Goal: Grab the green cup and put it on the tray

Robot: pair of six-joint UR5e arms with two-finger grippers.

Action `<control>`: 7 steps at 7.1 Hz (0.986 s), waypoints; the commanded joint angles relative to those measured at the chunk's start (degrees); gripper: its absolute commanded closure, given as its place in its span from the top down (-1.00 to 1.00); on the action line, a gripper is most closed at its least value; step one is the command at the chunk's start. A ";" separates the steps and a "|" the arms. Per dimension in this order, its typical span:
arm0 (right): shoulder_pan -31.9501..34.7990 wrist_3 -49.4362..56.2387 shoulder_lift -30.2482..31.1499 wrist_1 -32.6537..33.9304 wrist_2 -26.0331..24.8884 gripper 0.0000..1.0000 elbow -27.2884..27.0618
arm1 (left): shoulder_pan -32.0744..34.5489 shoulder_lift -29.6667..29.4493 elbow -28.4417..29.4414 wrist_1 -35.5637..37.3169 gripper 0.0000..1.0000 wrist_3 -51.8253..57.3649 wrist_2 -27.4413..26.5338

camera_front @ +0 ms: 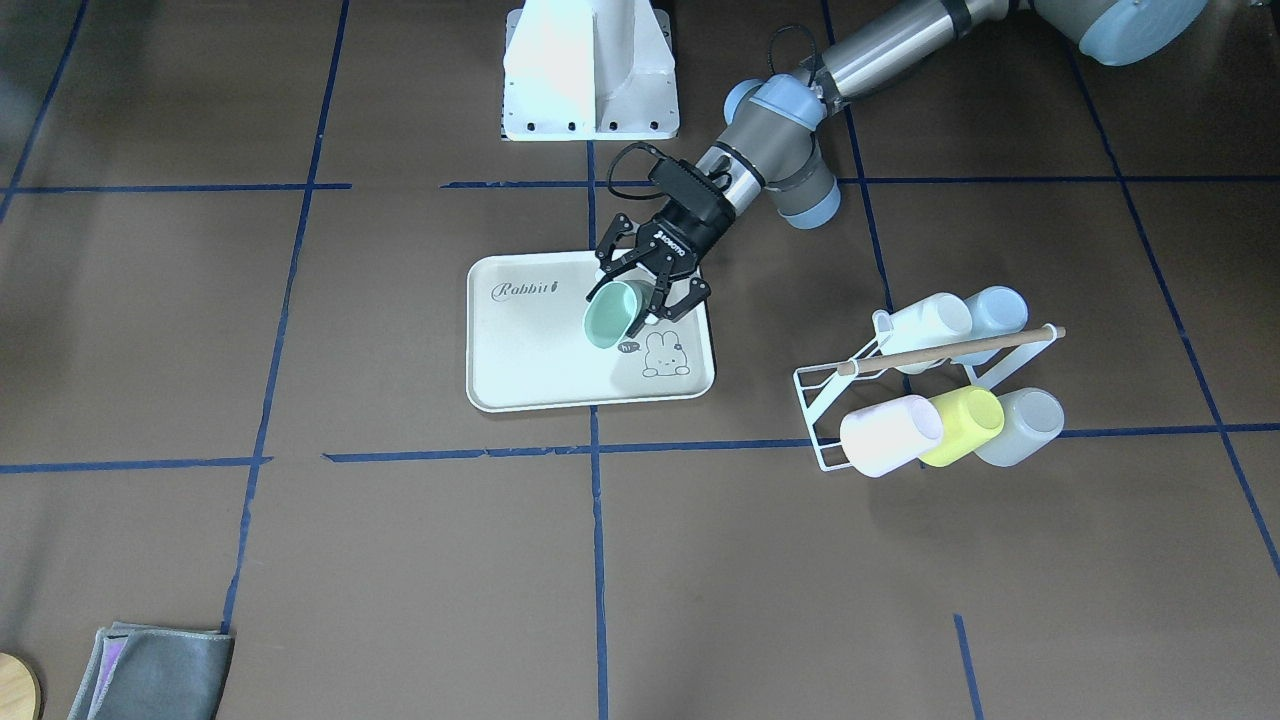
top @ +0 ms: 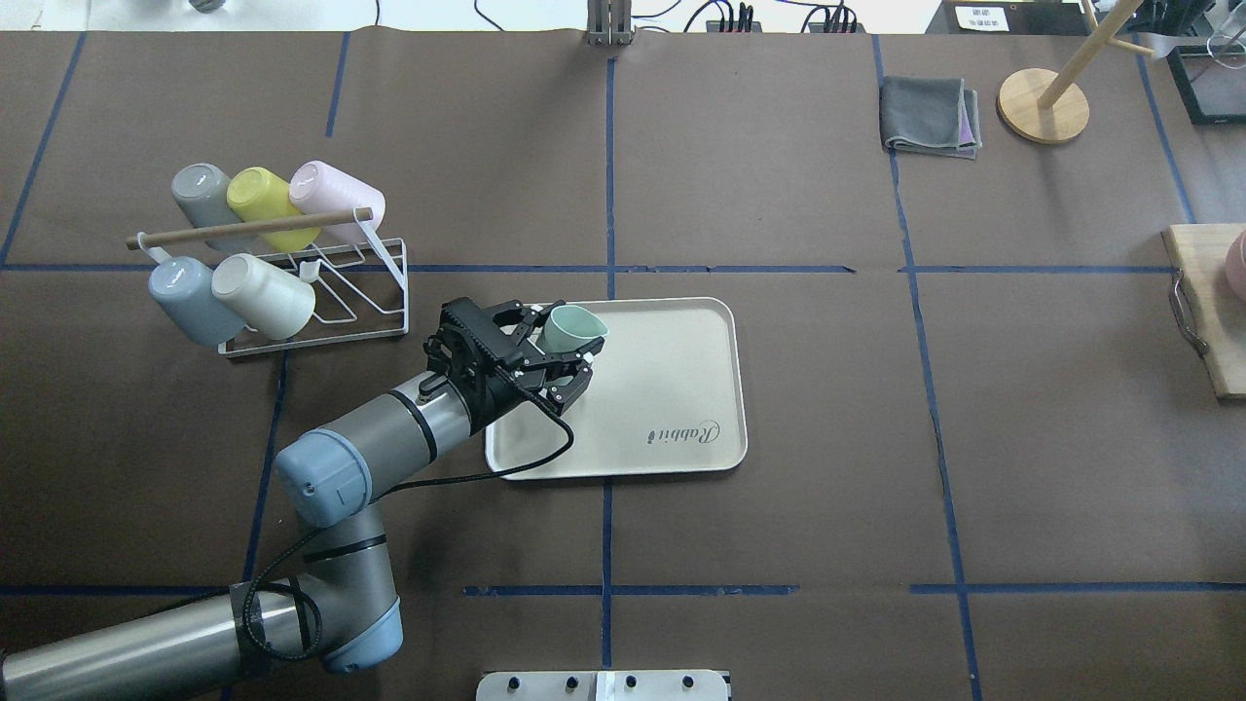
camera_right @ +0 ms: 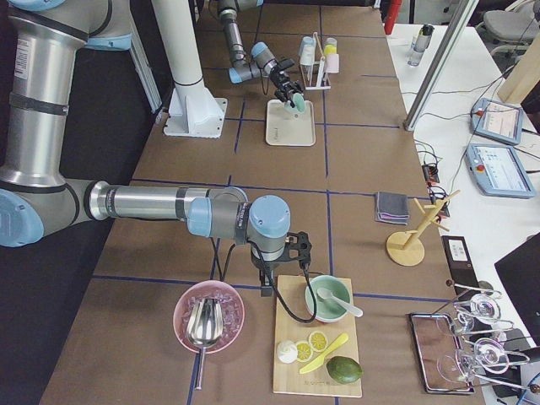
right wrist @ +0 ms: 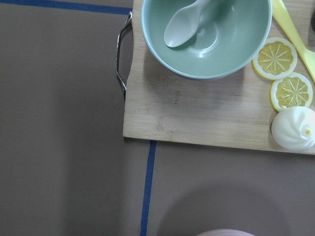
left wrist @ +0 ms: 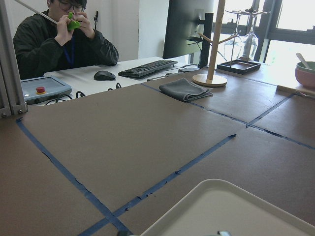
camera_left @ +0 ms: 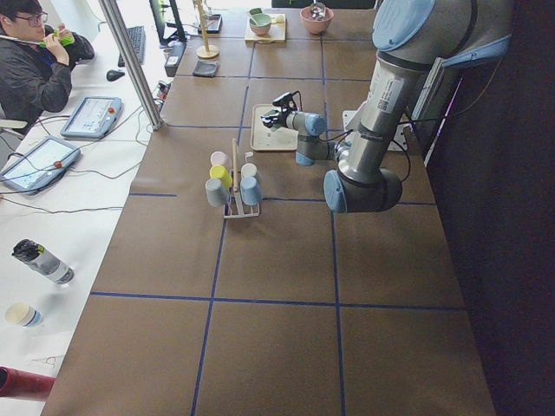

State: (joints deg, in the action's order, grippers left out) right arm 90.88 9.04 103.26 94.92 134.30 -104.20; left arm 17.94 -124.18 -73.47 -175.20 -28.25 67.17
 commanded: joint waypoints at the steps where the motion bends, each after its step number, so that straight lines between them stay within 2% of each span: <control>1: 0.00 0.01 0.01 0.00 0.00 1.00 0.05 | -0.63 -2.29 1.49 -0.05 0.45 0.04 -1.07; 2: 0.00 0.01 0.01 0.00 0.00 1.00 0.05 | -0.63 -2.39 1.49 0.21 0.53 0.13 -1.16; 7: 0.00 -0.08 -0.07 0.00 0.00 1.00 -0.04 | -0.36 -1.86 1.49 0.12 0.54 5.66 -1.07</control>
State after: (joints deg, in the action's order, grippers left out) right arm 90.88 9.04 103.19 94.92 134.30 -104.20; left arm 17.50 -126.25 -72.01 -175.00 -23.62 66.09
